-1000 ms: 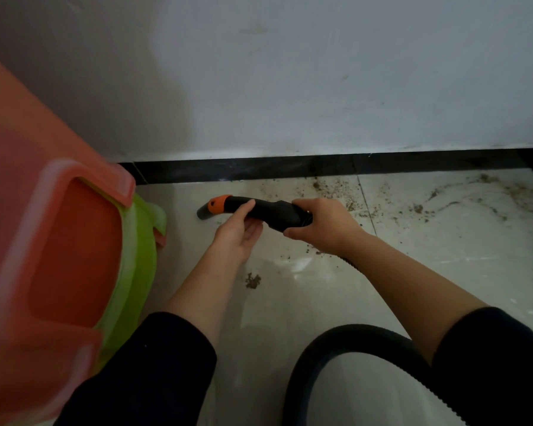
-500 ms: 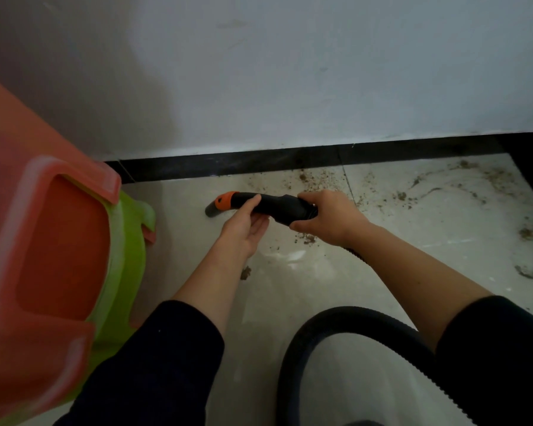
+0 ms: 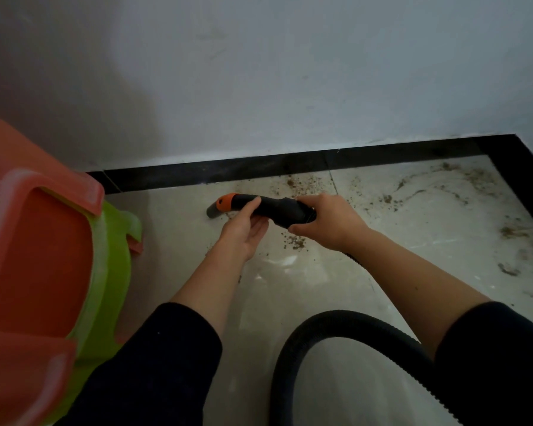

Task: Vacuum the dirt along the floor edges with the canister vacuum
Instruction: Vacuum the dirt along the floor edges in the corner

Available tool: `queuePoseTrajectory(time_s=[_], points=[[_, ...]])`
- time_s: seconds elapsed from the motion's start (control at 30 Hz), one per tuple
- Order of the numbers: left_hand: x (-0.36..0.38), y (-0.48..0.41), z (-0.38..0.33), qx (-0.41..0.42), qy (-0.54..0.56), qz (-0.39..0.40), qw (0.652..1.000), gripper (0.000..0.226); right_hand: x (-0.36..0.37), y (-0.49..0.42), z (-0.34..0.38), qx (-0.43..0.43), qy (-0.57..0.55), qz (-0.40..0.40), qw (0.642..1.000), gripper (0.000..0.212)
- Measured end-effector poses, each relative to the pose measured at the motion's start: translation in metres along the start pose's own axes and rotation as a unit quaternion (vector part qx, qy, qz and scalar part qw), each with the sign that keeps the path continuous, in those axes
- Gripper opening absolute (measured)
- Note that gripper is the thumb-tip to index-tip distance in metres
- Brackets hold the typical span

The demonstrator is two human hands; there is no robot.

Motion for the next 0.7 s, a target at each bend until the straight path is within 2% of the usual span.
queuePoseTrajectory(time_s=[0.43,0.7], points=[[0.024,-0.003,0.015,0.002,-0.009,0.022,1.0,0.033,-0.014,0.007,-0.021,0.014,0.01,-0.01,1.0,0.036],[0.027,-0.001,0.018,0.006,-0.024,0.023,0.999,0.036,-0.015,0.007,-0.026,0.018,0.007,-0.017,1.0,0.037]])
Point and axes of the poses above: each hand's wrist, its own y-axis away from the middle knuckle, its own x-axis out of the palm, z = x × y, the point moved 1 cm from there along -y, towards the middle knuckle, and after that the axes turned 3 degrees about x, right-handed, at the moved point
